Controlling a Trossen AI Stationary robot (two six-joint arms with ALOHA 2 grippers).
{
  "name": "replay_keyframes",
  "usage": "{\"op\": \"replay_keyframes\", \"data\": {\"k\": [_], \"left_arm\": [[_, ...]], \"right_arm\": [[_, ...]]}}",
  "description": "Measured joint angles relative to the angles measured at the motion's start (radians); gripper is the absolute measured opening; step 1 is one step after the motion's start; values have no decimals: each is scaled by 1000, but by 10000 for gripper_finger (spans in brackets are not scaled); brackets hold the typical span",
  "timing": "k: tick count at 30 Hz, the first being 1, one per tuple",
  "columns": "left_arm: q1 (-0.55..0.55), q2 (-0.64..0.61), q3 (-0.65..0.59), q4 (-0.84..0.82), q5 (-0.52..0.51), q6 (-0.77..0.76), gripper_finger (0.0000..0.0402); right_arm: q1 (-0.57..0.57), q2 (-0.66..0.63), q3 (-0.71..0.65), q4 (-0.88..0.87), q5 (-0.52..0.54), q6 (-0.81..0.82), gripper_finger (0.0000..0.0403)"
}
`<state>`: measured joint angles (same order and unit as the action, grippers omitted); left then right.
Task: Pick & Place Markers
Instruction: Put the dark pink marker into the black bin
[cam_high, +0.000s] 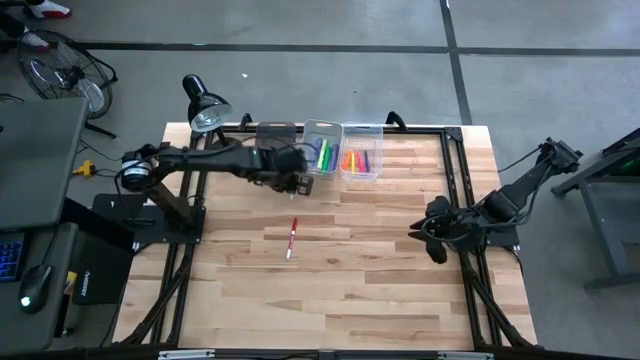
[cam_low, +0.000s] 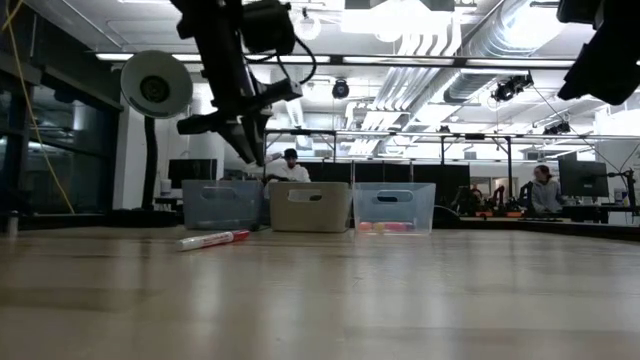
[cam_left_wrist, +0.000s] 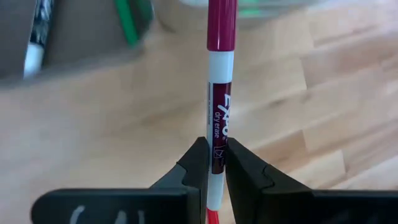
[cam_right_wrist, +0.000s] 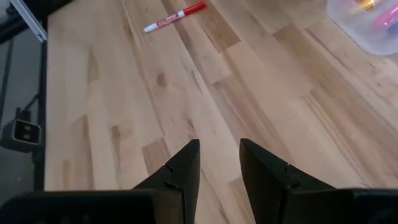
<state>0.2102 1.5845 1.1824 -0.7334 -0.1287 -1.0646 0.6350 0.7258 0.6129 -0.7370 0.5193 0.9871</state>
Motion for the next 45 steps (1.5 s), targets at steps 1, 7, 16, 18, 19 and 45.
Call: {"op": "replay_keyframes", "data": {"k": [1, 7, 16, 18, 19, 45], "left_arm": [[23, 0, 0, 9, 13, 20, 37], [168, 0, 0, 67, 56, 137, 37], [358, 0, 0, 82, 129, 283, 37], [397, 0, 0, 81, 148, 304, 37], [417, 0, 0, 74, 158, 315, 37], [516, 77, 0, -41, 220, 356, 45]], "right_arm": [[0, 0, -1, 8, 3, 0, 103], [0, 0, -2, 10, 58, 1, 103], [0, 0, -2, 10, 133, 79, 103], [0, 0, -2, 10, 144, 98, 103], [0, 0, -2, 10, 148, 106, 103], [0, 0, -2, 9, 156, 93, 103]]}}
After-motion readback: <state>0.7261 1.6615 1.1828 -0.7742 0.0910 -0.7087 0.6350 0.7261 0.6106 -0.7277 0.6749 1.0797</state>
